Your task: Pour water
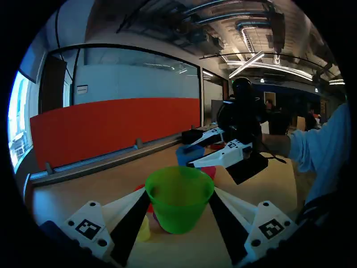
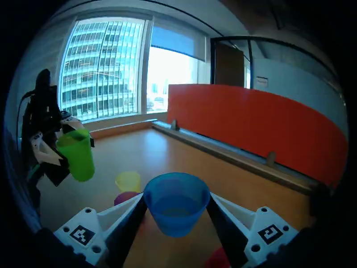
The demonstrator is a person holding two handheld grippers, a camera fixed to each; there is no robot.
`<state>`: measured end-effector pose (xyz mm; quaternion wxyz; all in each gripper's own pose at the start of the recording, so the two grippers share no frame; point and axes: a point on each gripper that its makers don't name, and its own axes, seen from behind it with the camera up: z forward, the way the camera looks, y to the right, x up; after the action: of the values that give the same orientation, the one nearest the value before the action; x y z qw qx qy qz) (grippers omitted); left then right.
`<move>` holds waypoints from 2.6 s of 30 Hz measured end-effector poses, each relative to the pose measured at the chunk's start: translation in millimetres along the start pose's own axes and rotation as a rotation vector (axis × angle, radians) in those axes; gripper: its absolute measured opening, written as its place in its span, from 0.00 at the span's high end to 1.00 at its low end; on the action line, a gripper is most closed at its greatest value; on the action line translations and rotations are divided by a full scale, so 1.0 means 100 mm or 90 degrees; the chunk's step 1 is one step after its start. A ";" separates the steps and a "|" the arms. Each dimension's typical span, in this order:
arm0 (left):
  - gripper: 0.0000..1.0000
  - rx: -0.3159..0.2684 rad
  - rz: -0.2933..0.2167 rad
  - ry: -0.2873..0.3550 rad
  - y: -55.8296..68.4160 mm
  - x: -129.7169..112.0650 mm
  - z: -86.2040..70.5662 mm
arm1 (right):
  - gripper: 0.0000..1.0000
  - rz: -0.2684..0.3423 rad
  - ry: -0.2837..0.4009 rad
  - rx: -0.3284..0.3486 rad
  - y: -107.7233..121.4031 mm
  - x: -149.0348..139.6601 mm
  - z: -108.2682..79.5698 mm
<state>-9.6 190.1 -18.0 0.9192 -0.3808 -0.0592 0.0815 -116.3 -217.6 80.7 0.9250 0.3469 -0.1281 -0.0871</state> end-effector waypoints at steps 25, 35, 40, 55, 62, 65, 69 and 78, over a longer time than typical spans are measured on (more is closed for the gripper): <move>0.13 -0.038 -0.004 0.030 0.17 0.14 0.10 | 0.09 -0.023 0.159 -0.020 -0.07 0.93 -0.46; 0.13 -0.046 -0.008 0.049 0.22 0.22 0.15 | 0.09 -0.053 0.172 -0.013 -0.16 1.13 -0.60; 0.13 -0.048 -0.008 0.057 0.24 0.24 0.16 | 0.09 -0.062 0.173 -0.014 -0.16 1.19 -0.65; 0.13 -0.071 0.003 0.061 0.39 0.28 0.21 | 0.09 -0.127 0.178 -0.009 -0.27 1.37 -0.74; 0.13 -0.084 0.006 0.060 0.47 0.29 0.25 | 0.09 -0.197 0.186 -0.014 -0.32 1.54 -0.82; 0.13 -0.089 0.004 0.061 0.49 0.30 0.26 | 0.09 -0.234 0.186 -0.021 -0.33 1.60 -0.84; 0.14 -0.093 0.005 0.063 0.52 0.31 0.26 | 0.09 -0.276 0.187 -0.031 -0.33 1.69 -0.87; 0.13 -0.102 0.006 0.065 0.59 0.33 0.28 | 0.09 -0.355 0.190 -0.043 -0.40 1.86 -0.90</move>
<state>12.0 257.6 -38.6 0.8872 -0.4569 -0.0165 0.0612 84.8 -237.8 21.9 0.8851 0.3465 0.1122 -0.2898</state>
